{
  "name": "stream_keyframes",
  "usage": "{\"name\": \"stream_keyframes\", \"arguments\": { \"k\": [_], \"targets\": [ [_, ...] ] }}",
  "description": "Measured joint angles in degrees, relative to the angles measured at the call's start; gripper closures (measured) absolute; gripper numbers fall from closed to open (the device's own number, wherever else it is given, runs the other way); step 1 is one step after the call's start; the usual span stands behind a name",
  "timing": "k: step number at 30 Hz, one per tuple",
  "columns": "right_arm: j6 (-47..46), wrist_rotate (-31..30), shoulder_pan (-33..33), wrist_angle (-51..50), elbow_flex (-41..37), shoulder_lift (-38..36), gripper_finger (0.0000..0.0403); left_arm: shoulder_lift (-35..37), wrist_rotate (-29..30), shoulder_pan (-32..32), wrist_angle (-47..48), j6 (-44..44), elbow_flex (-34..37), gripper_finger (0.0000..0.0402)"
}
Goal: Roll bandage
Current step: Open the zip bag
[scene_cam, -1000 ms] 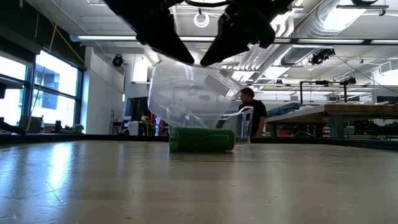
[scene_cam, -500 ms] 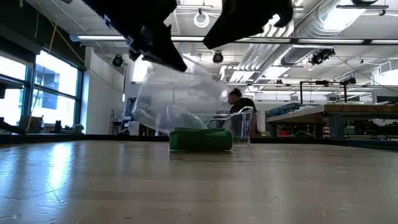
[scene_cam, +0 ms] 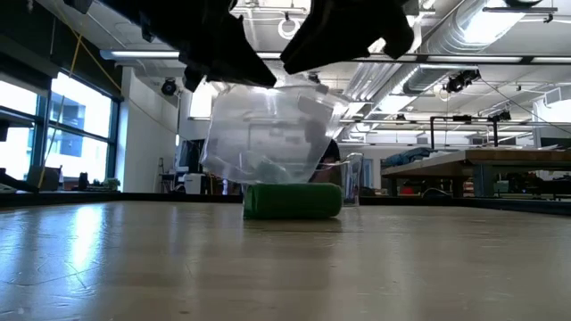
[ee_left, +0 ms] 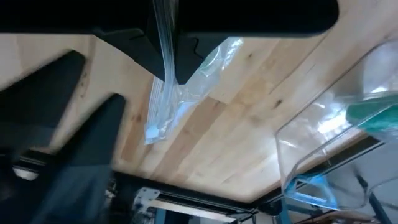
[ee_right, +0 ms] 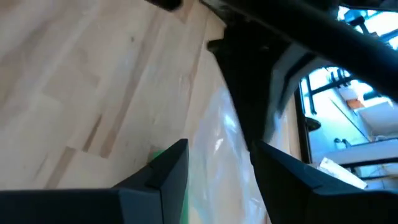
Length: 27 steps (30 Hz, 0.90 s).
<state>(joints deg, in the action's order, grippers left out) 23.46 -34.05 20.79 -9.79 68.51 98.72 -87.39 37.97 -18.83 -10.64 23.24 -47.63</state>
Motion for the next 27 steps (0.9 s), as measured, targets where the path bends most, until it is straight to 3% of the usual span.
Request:
{"name": "stream_keyframes", "arguments": {
  "k": [12,20,24,27],
  "targets": [
    [-6.79,5.53,-2.99,-4.00,0.02,-0.09,0.0237,0.00,0.30,-0.13,-6.75,-2.83,-0.03,0.0401],
    [-6.49,17.95,-2.92,-5.32,0.02,-0.09,0.0323,0.02,4.91,-0.18,-7.10,-4.94,-0.05,0.0401],
    [-4.41,12.76,-2.15,-4.07,0.02,-0.09,0.0371,0.02,4.16,-0.27,-6.71,-4.50,-0.05,0.0401],
    [-1.24,6.35,-1.09,-2.24,0.02,-0.09,0.0381,0.02,4.11,-0.33,-6.62,-3.63,-0.05,0.0401]
  ]
}}
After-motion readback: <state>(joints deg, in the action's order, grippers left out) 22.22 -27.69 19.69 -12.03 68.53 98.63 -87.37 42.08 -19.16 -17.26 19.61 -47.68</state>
